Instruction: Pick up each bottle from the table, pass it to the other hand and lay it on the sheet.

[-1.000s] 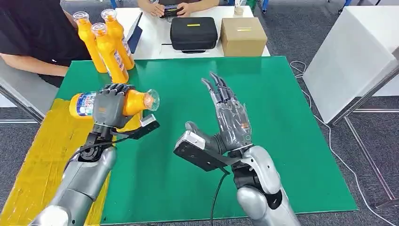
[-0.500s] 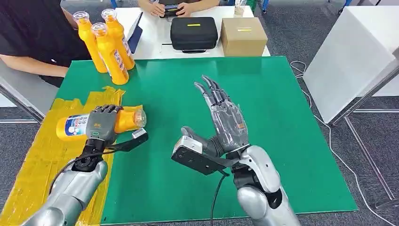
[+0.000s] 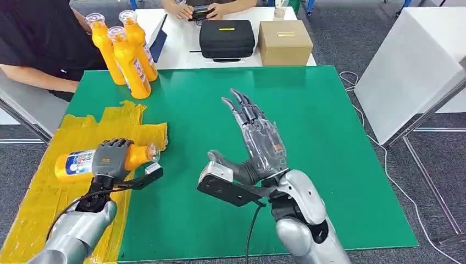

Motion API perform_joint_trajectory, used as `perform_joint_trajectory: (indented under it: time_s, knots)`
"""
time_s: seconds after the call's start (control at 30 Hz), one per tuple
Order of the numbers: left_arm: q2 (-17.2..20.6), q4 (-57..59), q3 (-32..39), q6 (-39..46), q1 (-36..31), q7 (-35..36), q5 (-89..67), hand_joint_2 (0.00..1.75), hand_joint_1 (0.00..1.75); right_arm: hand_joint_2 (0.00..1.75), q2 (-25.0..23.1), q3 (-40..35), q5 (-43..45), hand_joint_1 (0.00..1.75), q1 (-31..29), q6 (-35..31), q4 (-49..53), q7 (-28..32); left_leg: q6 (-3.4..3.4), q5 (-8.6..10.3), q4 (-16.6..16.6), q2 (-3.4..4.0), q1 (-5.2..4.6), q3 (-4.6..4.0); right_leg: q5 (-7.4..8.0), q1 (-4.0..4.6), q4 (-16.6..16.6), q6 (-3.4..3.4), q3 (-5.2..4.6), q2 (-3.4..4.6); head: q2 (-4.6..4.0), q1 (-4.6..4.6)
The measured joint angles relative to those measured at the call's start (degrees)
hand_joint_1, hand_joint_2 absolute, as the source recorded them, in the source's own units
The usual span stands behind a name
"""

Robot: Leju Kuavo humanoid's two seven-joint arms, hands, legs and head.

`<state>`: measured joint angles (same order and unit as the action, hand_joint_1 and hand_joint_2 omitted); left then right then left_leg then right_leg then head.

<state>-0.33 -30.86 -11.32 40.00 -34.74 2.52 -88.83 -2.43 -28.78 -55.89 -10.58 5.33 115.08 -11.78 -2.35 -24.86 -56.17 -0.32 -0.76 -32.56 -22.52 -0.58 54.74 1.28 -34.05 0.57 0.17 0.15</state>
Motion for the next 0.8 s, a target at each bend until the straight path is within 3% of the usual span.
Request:
perform_joint_trajectory:
  time_s: [0.13, 0.17, 0.2, 0.53, 0.57, 0.8]
  knots:
    - [0.2, 0.2, 0.3, 0.0, 0.3, -0.1, 0.0, 1.75, 1.75, 0.00, 0.0, -0.2, 0.0, 0.00, -0.1, 0.0, -0.1, 0.0, 0.00, 0.00, 0.0, 0.00, 0.00, 0.00, 0.00, 0.00, 0.0, 0.00, 0.00, 0.00, 0.00, 0.00]
    - [0.2, 0.3, 0.4, 0.0, 0.4, -0.2, 0.0, 1.75, 0.72, 0.00, 0.0, -0.2, 0.1, 0.00, -0.2, 0.0, -0.2, 0.1, 0.00, 0.00, 0.0, 0.01, 0.00, 0.00, 0.00, 0.00, 0.0, 0.00, 0.00, 0.00, 0.00, 0.02]
    - [0.3, 0.3, 0.5, 0.0, 0.5, -0.6, 0.0, 1.75, 0.00, 0.00, 0.1, -0.4, 0.4, 0.00, -0.3, 0.1, -0.3, 0.2, 0.00, 0.00, 0.0, 0.01, 0.00, 0.00, 0.00, 0.00, 0.0, 0.00, 0.00, 0.00, 0.00, 0.00]
    - [-0.9, 0.4, 0.4, 0.1, 0.9, -8.4, 0.2, 1.75, 0.00, 0.00, -0.3, -0.5, 1.3, 0.00, -2.5, 2.2, -0.9, -0.2, 0.00, 0.00, 0.0, 0.00, -0.02, 0.01, 0.00, -0.01, 0.0, 0.00, 0.01, 0.00, 0.00, 0.00]
    - [-1.0, 0.4, 0.4, 0.1, 0.9, -8.7, 0.2, 0.00, 0.00, 0.00, -0.3, -0.5, 1.3, 0.00, -2.6, 2.2, -0.9, -0.2, 0.00, 0.00, 0.0, 0.00, -0.02, 0.01, 0.00, -0.01, 0.0, 0.00, 0.00, 0.00, 0.00, 0.02]
    - [-1.6, 0.9, 0.3, 0.1, 0.7, -10.0, 0.4, 0.00, 0.00, 0.00, -0.3, -0.5, 1.4, 0.00, -3.0, 2.3, -1.1, -0.2, 0.00, 0.00, 0.0, 0.01, -0.01, 0.02, 0.00, 0.00, 0.0, 0.00, 0.00, 0.00, 0.02, 0.00]
